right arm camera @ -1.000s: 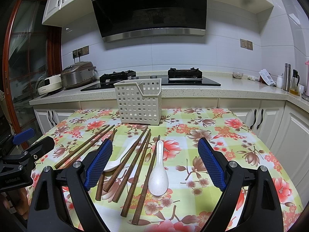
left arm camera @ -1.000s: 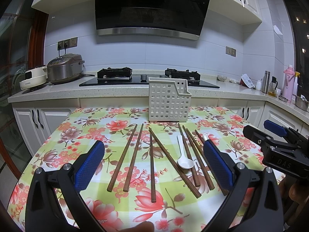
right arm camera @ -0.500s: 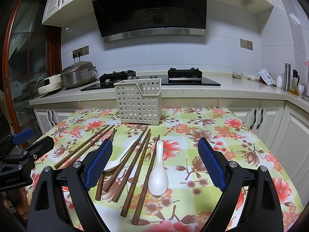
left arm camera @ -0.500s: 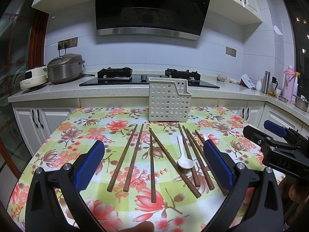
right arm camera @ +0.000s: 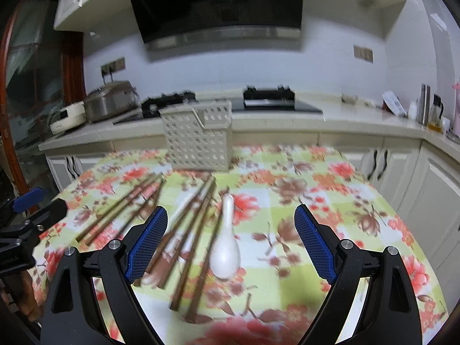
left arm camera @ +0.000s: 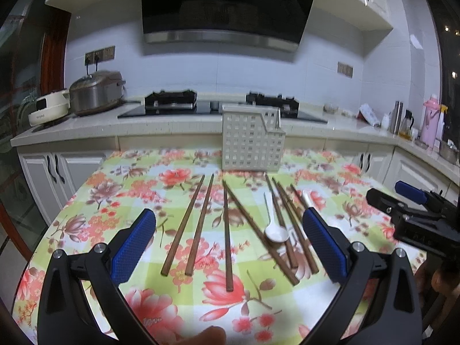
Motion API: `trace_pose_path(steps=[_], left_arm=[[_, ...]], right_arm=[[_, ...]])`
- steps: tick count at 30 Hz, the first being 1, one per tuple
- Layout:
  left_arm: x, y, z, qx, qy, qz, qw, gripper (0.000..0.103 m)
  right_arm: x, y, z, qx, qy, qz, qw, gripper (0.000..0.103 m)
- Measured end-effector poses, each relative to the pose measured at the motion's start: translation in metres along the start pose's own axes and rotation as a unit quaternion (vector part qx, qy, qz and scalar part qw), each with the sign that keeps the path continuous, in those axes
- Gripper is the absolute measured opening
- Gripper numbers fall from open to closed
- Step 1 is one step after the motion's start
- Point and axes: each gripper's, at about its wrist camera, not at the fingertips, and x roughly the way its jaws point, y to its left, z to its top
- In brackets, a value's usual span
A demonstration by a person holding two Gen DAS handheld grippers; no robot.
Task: Organize utensils
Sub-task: 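Lower the right gripper onto the white spoon handle and close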
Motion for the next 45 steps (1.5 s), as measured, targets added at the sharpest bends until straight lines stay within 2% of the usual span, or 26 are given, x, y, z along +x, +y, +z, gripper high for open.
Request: trace_pose_path(steps=[2, 7, 14, 19, 23, 26, 28, 43, 45], left_arm=[[0.004, -0.001, -0.002, 0.007, 0.026, 0.008, 0.9996, 0.099], [0.021, 0.004, -0.011, 0.007, 0.072, -0.004, 0.9974, 0.099], [0.048, 0.023, -0.003, -0.011, 0.111, -0.017, 0.9936, 0.098], [0.067, 0.028, 0.008, -0.013, 0.127, -0.032, 0.9913, 0.087], [0.081, 0.027, 0.012, -0.013, 0.137, -0.050, 0.9893, 0.077], [0.091, 0.026, 0.014, -0.015, 0.141, -0.059, 0.9881, 0.073], [0.097, 0.026, 0.016, -0.015, 0.143, -0.062, 0.9876, 0.073], [0.124, 0.017, 0.026, 0.002, 0.153, -0.084, 0.9846, 0.073], [0.127, 0.013, 0.028, 0.008, 0.155, -0.089, 0.9838, 0.071]], right_arm=[[0.008, -0.008, -0.002, -0.001, 0.036, -0.006, 0.999, 0.085], [0.035, -0.023, -0.005, 0.013, 0.104, 0.005, 0.994, 0.085], [0.073, -0.029, 0.004, 0.012, 0.152, 0.007, 0.988, 0.085], [0.106, -0.022, 0.012, 0.001, 0.180, 0.005, 0.984, 0.085], [0.127, -0.016, 0.019, -0.011, 0.195, -0.001, 0.981, 0.084], [0.142, -0.013, 0.021, -0.024, 0.206, -0.017, 0.978, 0.079], [0.149, -0.014, 0.021, -0.028, 0.213, -0.023, 0.976, 0.076], [0.177, -0.018, 0.018, -0.042, 0.240, -0.028, 0.969, 0.075], [0.180, -0.018, 0.019, -0.042, 0.239, -0.023, 0.970, 0.071]])
